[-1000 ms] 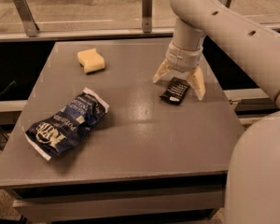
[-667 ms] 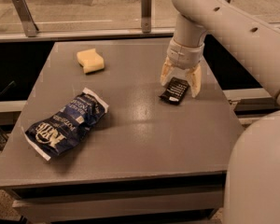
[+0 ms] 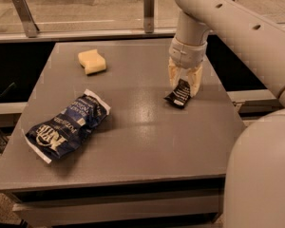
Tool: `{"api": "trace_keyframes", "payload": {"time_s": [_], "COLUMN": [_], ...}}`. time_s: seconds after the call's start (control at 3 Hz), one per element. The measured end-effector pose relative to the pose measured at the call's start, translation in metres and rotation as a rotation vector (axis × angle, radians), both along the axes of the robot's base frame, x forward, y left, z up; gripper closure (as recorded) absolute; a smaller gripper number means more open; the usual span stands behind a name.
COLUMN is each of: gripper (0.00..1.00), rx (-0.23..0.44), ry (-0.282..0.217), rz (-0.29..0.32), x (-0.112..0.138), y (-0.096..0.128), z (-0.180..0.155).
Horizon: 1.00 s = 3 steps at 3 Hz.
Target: Move rxbar chocolate near blue chip bag
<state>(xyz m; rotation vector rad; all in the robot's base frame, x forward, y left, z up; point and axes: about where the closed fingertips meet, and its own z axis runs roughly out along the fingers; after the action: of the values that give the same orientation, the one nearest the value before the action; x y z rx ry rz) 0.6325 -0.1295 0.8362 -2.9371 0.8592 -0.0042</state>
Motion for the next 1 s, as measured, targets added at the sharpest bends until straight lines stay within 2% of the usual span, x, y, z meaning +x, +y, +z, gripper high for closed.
{"api": "trace_keyframes", "payload": {"time_s": [0.33, 1.0], "gripper": [1.0, 1.0], "rx": [0.001, -0.013], "ry": [-0.02, -0.053], "rz": [0.009, 0.03], "x": [-0.012, -0.061], "y": [0.006, 0.027], "z": [0.003, 0.013]}}
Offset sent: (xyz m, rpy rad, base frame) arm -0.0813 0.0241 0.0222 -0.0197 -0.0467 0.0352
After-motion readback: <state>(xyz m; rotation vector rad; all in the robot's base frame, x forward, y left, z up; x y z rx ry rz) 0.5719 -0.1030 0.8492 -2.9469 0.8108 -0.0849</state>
